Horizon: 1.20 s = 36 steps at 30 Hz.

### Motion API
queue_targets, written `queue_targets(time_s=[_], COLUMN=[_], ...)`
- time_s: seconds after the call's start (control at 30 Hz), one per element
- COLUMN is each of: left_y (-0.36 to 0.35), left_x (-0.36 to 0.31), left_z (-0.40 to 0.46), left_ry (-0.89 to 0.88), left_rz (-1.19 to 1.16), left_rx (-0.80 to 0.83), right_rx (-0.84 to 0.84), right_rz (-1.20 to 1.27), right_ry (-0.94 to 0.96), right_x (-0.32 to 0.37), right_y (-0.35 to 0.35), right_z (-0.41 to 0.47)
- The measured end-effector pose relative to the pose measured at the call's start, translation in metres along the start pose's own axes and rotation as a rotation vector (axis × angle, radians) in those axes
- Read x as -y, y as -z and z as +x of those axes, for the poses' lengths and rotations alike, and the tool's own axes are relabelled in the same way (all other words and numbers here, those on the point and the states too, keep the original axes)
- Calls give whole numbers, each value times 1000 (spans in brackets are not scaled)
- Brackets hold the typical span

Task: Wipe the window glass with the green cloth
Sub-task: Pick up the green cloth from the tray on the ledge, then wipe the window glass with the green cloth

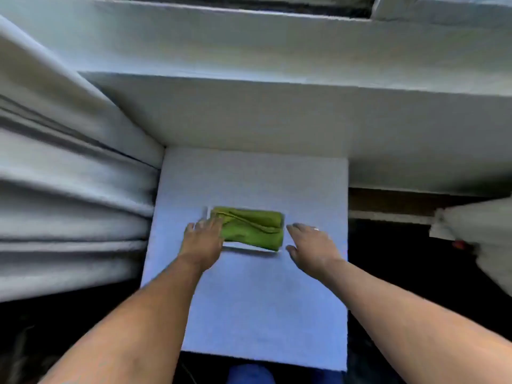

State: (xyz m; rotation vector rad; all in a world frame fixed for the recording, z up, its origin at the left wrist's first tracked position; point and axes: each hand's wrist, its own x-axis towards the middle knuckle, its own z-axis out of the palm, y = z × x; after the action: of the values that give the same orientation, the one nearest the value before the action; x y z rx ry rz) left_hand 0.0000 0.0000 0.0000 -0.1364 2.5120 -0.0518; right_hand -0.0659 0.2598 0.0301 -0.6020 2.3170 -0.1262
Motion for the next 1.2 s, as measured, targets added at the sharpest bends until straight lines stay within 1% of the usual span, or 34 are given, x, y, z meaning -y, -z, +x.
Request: queue_targets(time_s=[0.07,0.13,0.2,0.27,0.37,0.43,0.5,0.53,0.6,0.67,0.7,0.73,0.87,0.93,1.0,1.03,1.1,1.2], left_y=[-17,-32,-42,-47,-48,-46,-39,-32,-8,31,51,79,201,267,326,349,402,480], left_x=[12,20,20,22,20,14,14,18,27,34,35,32,5,-22,-58,-75,-119,-185], left_z=[21,41,55,65,81,91,97,97,91,78,72,64,27,8,-10,-18,-34,-65], left_ry=[-19,-53,-84,-83,-43,-29,-29,-33,-80,-131,-159,-182,-231,-292,-335,-341,-382,-437], left_rz=[-78,-100,-126,-158,-116,-74,-65,-89,-256,-474,-564,-663,-1202,-1360,-1431,-1421,-1329,-1193], left_rx=[6,-3,-22,-71,-130,-111,-70,-33,47,129,140,127,33,5,-46,-105,-277,-489], right_rx=[41,48,37,9,-14,10,66,80,61,-26,-89,-158,-399,-578,-764,-836,-949,-1119], right_rz=[29,8,-18,-98,-231,-247,-184,-82,250,606,748,852,1207,1355,1456,1483,1505,1488], right_ry=[-3,2,-29,-61,-84,-110,-139,-152,-157,-166,-173,-181,-209,-235,-239,-236,-204,-167], right_x=[10,20,28,35,37,37,36,34,28,19,14,7,-12,-25,-44,-55,-83,-130], right_y=[-20,-33,-42,-51,-63,-65,-57,-50,-26,11,29,54,154,204,251,269,312,373], right_z=[33,64,88,104,117,124,125,122,104,75,60,41,-34,-71,-109,-122,-156,-207])
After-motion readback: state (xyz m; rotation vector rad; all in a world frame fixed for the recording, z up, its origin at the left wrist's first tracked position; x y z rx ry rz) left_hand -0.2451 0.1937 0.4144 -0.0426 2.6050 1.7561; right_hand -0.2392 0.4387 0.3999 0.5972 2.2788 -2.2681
